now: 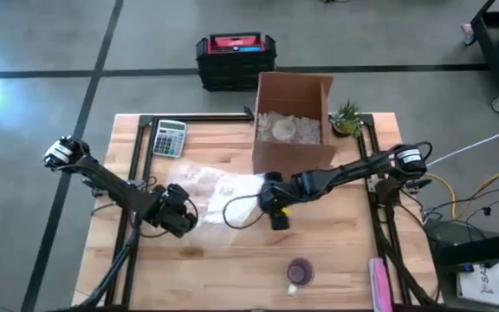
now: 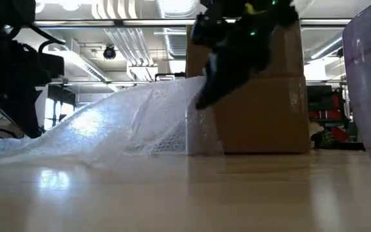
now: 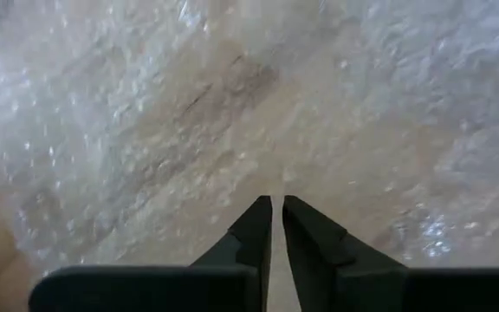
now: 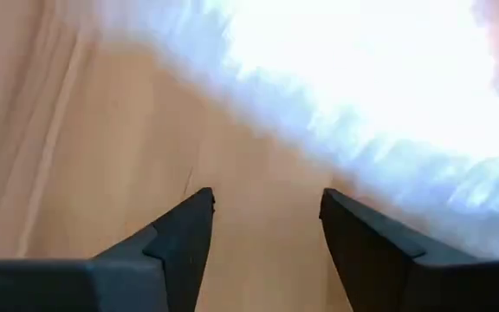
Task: Wrap mug
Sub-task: Prepare the transparent bubble wrap
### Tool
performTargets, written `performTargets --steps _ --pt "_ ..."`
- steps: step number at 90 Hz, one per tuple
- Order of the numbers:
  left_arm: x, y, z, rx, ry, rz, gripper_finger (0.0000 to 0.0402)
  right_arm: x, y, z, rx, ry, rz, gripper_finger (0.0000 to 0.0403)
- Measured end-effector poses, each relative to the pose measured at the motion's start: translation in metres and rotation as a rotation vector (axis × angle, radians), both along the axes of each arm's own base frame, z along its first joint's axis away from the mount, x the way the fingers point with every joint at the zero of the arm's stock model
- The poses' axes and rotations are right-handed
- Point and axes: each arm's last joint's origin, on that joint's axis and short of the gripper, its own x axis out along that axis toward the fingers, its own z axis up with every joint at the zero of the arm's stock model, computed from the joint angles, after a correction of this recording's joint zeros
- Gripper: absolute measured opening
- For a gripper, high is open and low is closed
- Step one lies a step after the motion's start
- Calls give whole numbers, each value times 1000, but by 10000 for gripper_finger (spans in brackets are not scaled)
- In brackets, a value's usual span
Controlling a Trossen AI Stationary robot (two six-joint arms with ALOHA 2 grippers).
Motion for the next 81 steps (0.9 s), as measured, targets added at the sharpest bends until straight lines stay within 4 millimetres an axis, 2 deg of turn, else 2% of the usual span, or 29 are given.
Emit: performTargets --steps 20,27,33,44,51,69,81 --pt "3 -1 -1 -1 -11 -13 20 21 -4 10 -10 -478 20 175" --pt "3 -2 -2 0 -10 -13 20 30 -2 3 -31 -575 53 169" --pt "4 -2 -2 -2 -14 -16 20 41 -2 -14 -25 -545 61 164" --pt "6 -3 -1 -9 -32 -32 20 62 0 -56 -4 -359 47 153" --pt "7 -4 -1 -15 -46 -44 20 77 1 -71 -2 -298 44 146" --pt "9 -5 0 -21 -63 -62 20 115 7 -75 1 -286 49 131" --pt "9 -5 0 -22 -61 -66 20 132 10 -69 11 -333 72 131"
